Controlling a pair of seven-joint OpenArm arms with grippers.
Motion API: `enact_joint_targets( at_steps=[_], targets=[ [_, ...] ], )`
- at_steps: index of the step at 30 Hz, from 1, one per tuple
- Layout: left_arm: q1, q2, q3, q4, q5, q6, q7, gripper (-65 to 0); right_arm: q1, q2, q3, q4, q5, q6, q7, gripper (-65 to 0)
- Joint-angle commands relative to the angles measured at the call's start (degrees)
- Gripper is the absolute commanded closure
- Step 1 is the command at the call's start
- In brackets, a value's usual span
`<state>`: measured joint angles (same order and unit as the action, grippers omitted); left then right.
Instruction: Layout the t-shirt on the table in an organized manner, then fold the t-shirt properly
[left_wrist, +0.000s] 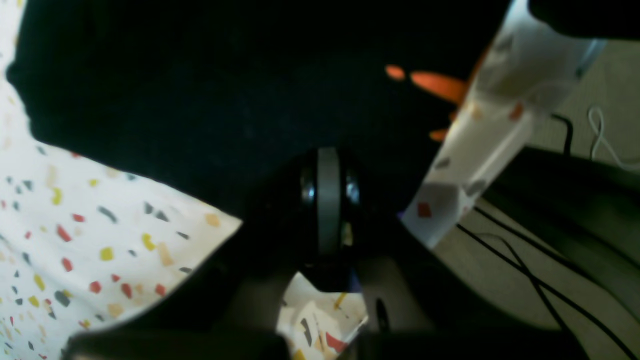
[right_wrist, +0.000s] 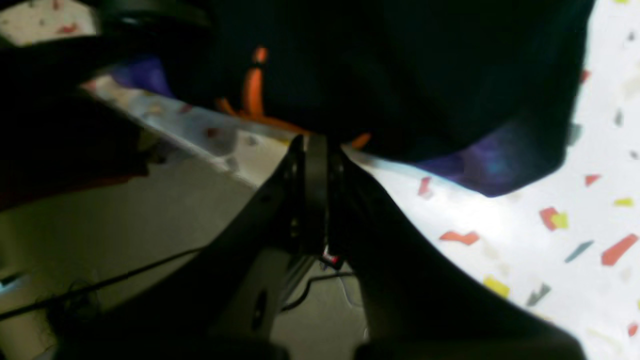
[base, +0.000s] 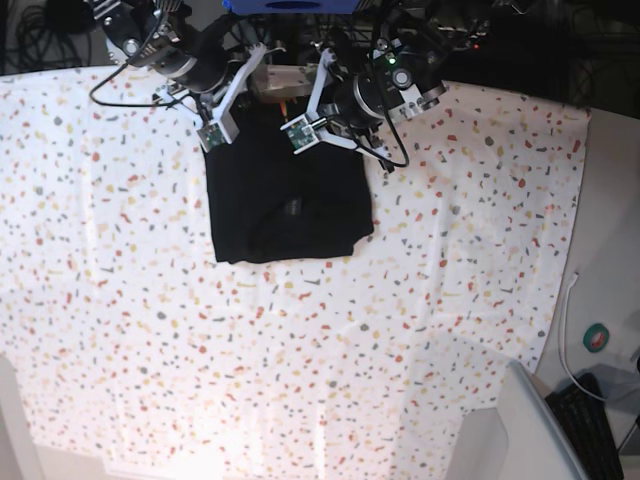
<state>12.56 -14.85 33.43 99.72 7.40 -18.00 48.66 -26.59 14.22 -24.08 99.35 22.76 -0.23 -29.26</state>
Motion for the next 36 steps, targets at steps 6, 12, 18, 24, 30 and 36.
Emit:
enact_joint_targets(
  at_steps=[6, 12, 18, 24, 30, 36],
  targets=[
    [-1.2, 0.1, -0.3, -4.2, 0.9, 0.4, -4.1, 0.0, 0.0, 0.0, -0.8, -5.4, 0.5, 0.2, 3.9, 0.0],
    [-0.6, -0.3, -0.5, -4.0, 0.8, 0.4, -7.5, 0.0, -1.6, 0.3, -0.3, -1.3, 0.5, 0.1, 3.6, 0.0],
    [0.1, -0.4, -3.1, 1.9, 0.7, 0.4, -7.3, 0.0, -3.3, 0.4, -0.2, 5.4, 0.5, 0.1, 3.6, 0.0],
    [-0.2, 0.1, -7.5, 2.2, 0.5, 0.4, -7.3, 0.0, 2.6, 0.3, -0.2, 0.0, 0.5, 0.1, 3.5, 0.0],
    [-2.2, 2.3, -8.8, -0.1, 0.8, 0.4, -7.4, 0.0, 4.0, 0.2, -0.1, -7.9, 0.6, 0.1, 4.1, 0.0],
    [1.5, 2.5, -14.0, 5.7, 0.4, 0.4, -7.4, 0.0, 1.6, 0.3, 1.5, -0.6, 0.6, 0.0, 3.6, 0.0]
  ],
)
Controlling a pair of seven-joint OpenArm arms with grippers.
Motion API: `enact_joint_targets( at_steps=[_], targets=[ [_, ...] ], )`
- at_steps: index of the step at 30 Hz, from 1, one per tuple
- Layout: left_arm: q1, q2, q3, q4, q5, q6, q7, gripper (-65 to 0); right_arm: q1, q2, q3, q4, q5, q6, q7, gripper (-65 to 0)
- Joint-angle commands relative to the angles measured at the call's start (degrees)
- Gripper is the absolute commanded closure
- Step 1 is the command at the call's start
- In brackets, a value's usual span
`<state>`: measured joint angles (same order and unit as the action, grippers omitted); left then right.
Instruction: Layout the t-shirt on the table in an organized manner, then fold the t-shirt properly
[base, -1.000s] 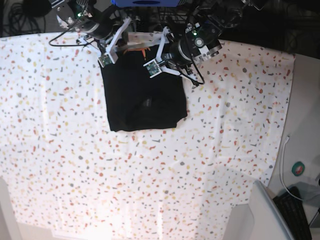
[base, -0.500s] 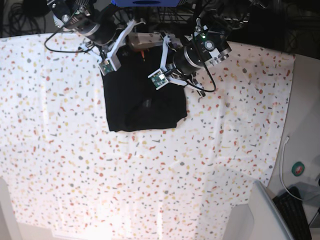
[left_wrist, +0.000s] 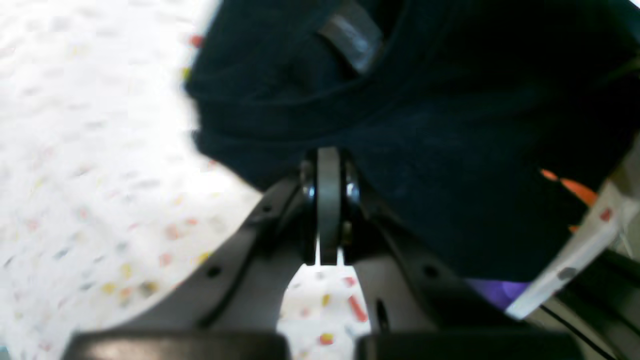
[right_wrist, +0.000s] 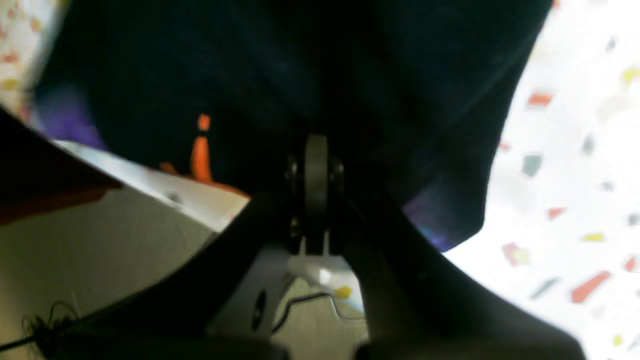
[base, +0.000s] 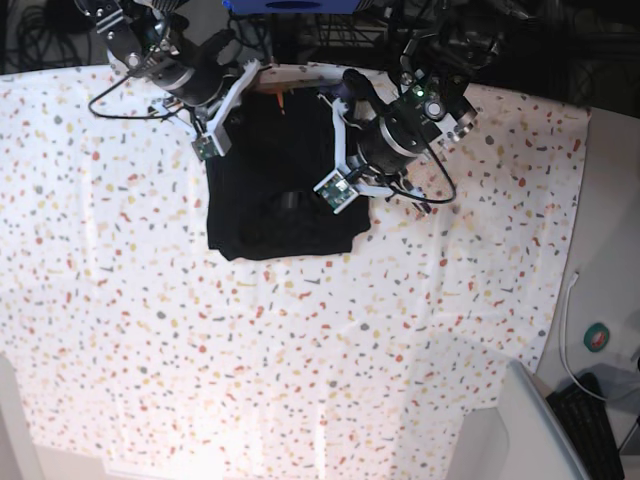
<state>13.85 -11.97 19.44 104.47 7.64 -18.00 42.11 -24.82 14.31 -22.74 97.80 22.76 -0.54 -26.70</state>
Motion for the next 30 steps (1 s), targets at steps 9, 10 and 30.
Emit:
enact_joint_targets(
  at_steps=[9, 10, 30],
  targets=[
    [18.4, -5.7, -7.5, 9.2, 0.1, 0.1, -2.4, 0.0, -15.8, 5.1, 17.7, 14.8, 0.7, 0.4, -0.5, 0.0],
    [21.2, -5.8, -7.6, 9.2, 0.1, 0.1, -2.5, 0.0, -18.0, 5.7, 19.3, 15.3, 0.8, 0.4, -0.5, 0.0],
    [28.5, 1.4, -7.1, -30.0, 0.1, 0.4, -19.3, 0.0, -9.9, 4.9, 5.8, -31.2, 0.6, 17.5, -6.7, 0.0]
  ],
)
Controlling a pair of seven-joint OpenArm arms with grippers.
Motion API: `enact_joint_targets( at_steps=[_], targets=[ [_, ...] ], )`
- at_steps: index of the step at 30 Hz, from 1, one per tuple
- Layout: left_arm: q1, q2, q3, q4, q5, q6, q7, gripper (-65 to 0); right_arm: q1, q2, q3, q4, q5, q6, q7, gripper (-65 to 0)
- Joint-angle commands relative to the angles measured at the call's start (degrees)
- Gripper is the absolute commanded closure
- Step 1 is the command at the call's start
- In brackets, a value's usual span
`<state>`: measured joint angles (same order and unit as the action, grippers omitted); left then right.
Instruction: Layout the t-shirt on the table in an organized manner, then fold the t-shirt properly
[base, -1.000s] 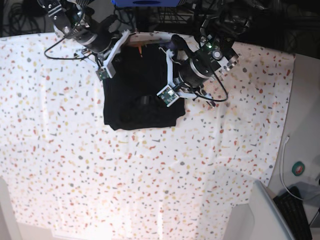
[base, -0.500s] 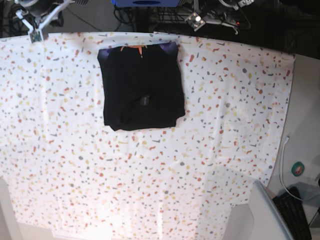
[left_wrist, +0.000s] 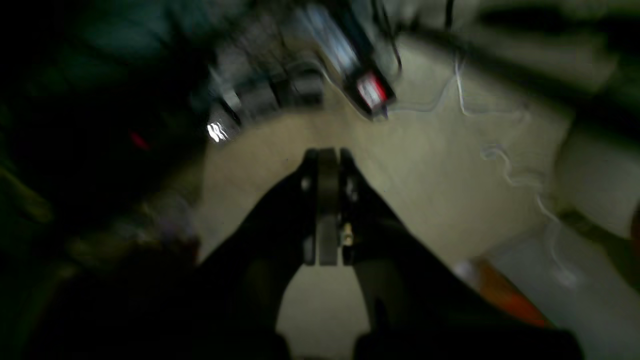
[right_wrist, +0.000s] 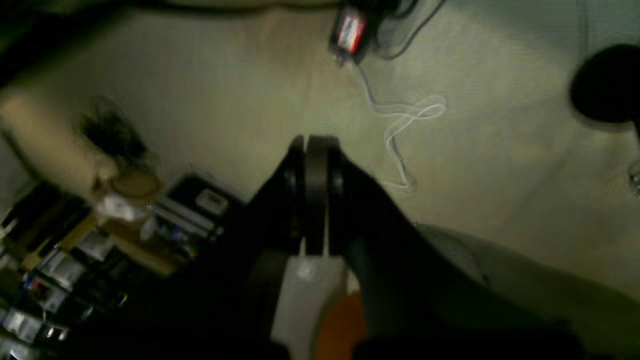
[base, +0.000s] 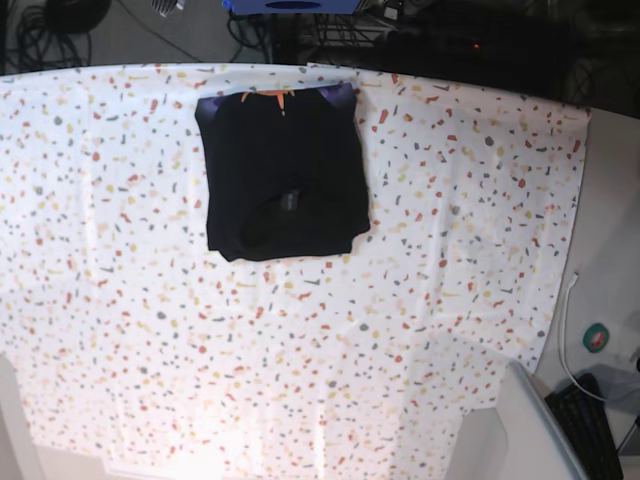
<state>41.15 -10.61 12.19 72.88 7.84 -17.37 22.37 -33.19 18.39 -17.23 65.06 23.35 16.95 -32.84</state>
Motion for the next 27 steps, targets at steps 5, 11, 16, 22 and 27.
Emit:
enact_joint_targets(
  at_steps=[5, 11, 16, 22, 27],
  targets=[
    [-6.8, 4.8, 0.2, -25.6, -0.1, -0.3, -14.8, 0.0, 9.1, -0.6, -6.8, -24.3, 0.1, 0.1, 11.5, 0.0],
    [-18.7, 7.5, -0.1, -62.6, -0.1, -0.3, -40.9, 0.0, 15.2, -4.9, -17.2, -48.0, 0.3, -0.2, 40.4, 0.0],
    [-22.8, 8.1, -0.4, -71.5, -0.1, -0.3, -52.6, 0.0, 18.3, -9.4, -15.5, -58.4, 0.3, -0.2, 52.8, 0.0],
    [-23.1, 8.5, -0.5, -67.4, -4.3, -0.2, -49.6, 0.0, 18.9, -11.0, -6.1, -58.3, 0.3, -0.3, 52.8, 0.0],
    [-22.6, 8.4, -0.4, -68.1, -8.3, -0.2, -49.7, 0.0, 18.5, -10.9, 0.6, -58.3, 0.3, -0.3, 52.9, 0.0]
  ],
)
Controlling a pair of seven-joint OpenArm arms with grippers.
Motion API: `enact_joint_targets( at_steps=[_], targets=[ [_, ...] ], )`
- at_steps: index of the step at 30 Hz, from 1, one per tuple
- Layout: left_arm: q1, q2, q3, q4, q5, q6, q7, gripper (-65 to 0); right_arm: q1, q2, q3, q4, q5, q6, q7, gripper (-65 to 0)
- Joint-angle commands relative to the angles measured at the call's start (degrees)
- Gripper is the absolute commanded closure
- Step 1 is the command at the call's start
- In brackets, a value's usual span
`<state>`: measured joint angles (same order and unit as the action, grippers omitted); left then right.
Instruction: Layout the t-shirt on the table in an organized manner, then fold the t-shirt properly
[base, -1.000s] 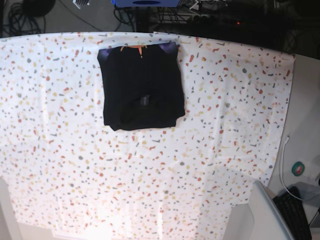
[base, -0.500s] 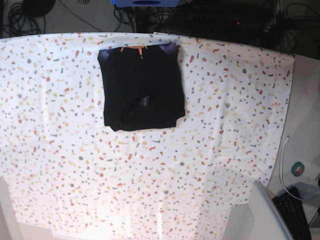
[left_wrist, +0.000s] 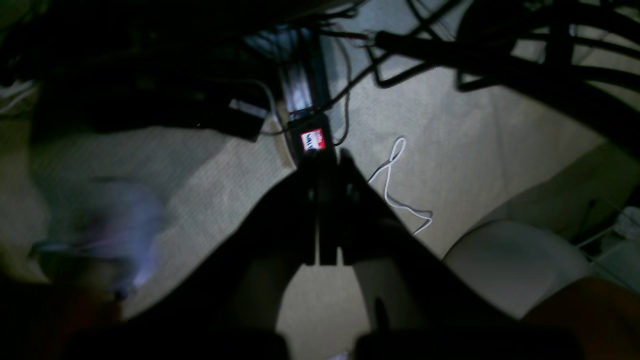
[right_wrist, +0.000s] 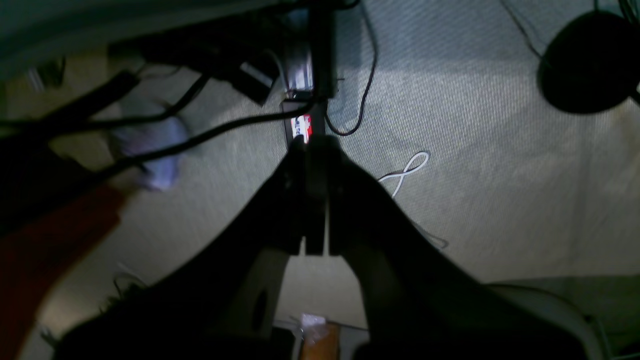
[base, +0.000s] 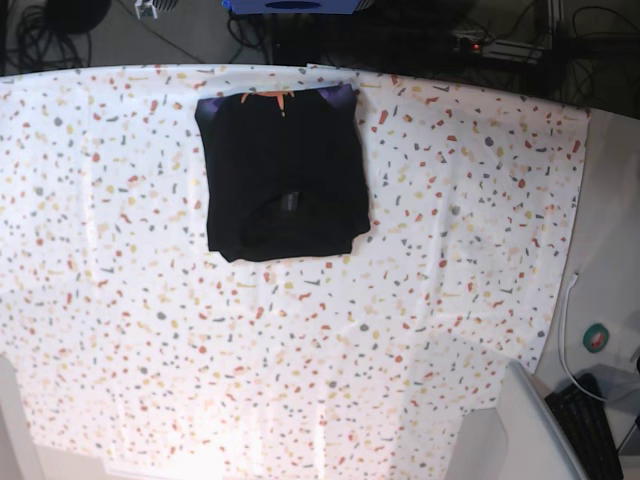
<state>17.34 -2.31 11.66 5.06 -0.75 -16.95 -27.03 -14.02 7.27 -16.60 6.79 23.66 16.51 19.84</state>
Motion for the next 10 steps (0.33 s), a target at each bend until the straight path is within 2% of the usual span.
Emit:
enact_joint_targets(
  at_steps=[1, 10],
  targets=[
    [1.3, -0.1, 0.1, -0.4, -0.3, -0.6, -0.5, 0.0, -1.1, 0.2, 0.5, -0.1, -0.1, 0.1, 0.3, 0.0],
    [2.0, -2.6, 0.2, -0.4, -1.2, -0.6, -0.3, 0.0, -1.4, 0.2, 0.3, -0.1, -0.2, 0.1, 0.4, 0.0]
  ],
)
